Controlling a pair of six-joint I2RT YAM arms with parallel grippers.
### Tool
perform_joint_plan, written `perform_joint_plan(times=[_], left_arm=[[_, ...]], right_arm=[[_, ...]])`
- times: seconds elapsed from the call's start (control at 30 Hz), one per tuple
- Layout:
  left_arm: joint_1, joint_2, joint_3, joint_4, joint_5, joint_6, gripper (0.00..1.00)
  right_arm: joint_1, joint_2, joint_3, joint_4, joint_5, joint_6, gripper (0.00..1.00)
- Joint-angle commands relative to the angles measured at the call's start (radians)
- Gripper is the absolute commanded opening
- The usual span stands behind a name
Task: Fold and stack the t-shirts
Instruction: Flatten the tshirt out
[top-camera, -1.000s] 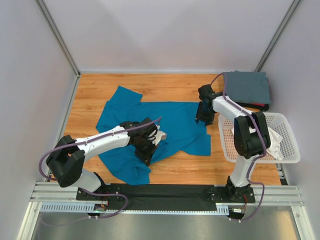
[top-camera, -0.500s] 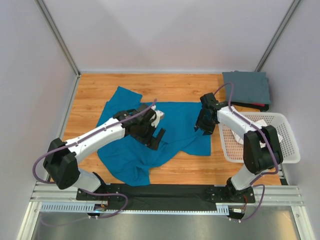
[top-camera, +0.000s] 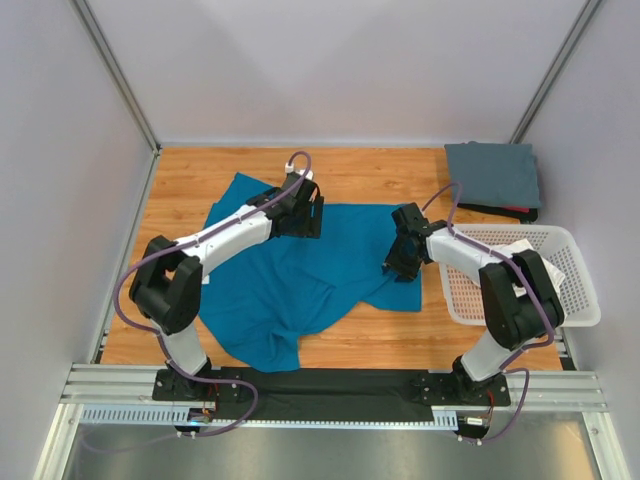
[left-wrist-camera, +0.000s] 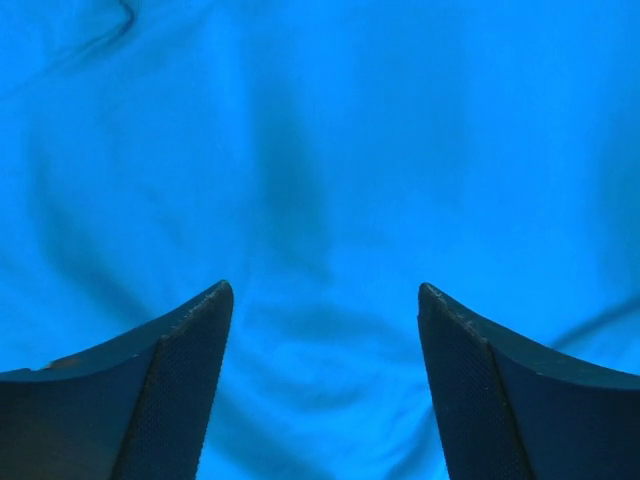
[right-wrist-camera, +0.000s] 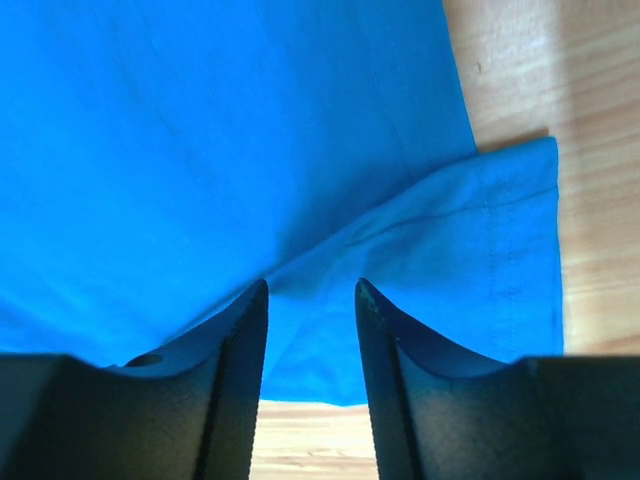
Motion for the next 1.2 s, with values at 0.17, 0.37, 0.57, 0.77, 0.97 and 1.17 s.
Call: perform_joint_plan(times=[0.17, 0.37, 0.57, 0.77, 0.97, 1.17], left_arm=[[0.044, 0.153, 0.061, 0.115, 0.033, -0.158, 0.74], [0.044, 0.225, 0.076, 0.127, 0.007, -0.178, 0.74], [0.044, 0.306, 0.124, 0.121, 0.012, -0.213, 0.74], [0.046, 0.383, 0.199, 0.103, -0.004, -0.266, 0.74], [0.058, 0.512, 0.355, 0.02, -0.008, -0.281, 0.73], [0.095, 0.549, 0.378, 0.035, 0.024, -0.327, 0.73]], right_arm=[[0.007, 0.006, 0.009, 0.088, 0.056, 0.043, 0.29], [0.009, 0.036, 0.019, 0.077, 0.056, 0.045, 0.13], [0.012, 0.025, 0.045, 0.033, 0.053, 0.031, 0.01], [0.042, -0.067, 0.065, -0.09, 0.073, -0.003, 0.01], [0.076, -0.159, 0.016, -0.174, 0.064, 0.016, 0.0], [0.095, -0.222, -0.032, -0.249, 0.052, 0.03, 0.0]])
